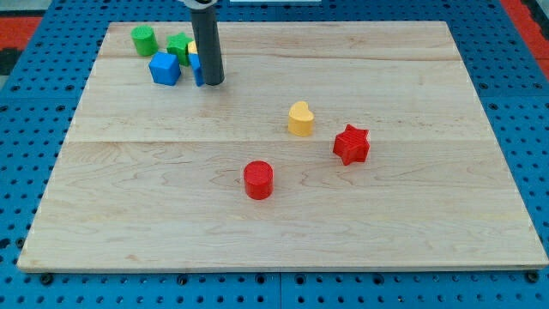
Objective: Push the yellow heart into the triangle
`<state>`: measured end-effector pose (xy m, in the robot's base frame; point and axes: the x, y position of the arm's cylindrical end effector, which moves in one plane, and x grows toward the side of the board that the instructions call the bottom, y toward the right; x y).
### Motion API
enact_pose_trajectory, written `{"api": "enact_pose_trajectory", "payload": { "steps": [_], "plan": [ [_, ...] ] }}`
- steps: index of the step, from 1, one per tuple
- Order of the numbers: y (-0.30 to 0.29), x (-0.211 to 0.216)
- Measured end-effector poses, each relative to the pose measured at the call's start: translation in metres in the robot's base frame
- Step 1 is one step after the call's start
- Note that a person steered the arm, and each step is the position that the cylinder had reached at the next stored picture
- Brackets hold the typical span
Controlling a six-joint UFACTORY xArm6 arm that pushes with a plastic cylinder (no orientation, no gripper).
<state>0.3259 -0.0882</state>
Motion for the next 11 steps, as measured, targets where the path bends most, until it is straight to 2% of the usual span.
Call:
{"api": "enact_pose_trajectory", "payload": {
  "steps": [1, 2, 3, 5, 6, 7, 8, 9, 10, 11],
  "plan": [
    [0.096, 0.0],
    [0.225, 0.019],
    [0.251, 0.08],
    [0.108, 0.082],
    [0.018, 0.074],
    [0.056, 0.094],
    [0.004, 0.133],
    [-0.024, 0.066],
    [-0.039, 0.019],
    [-0.014, 0.045]
  ]
}}
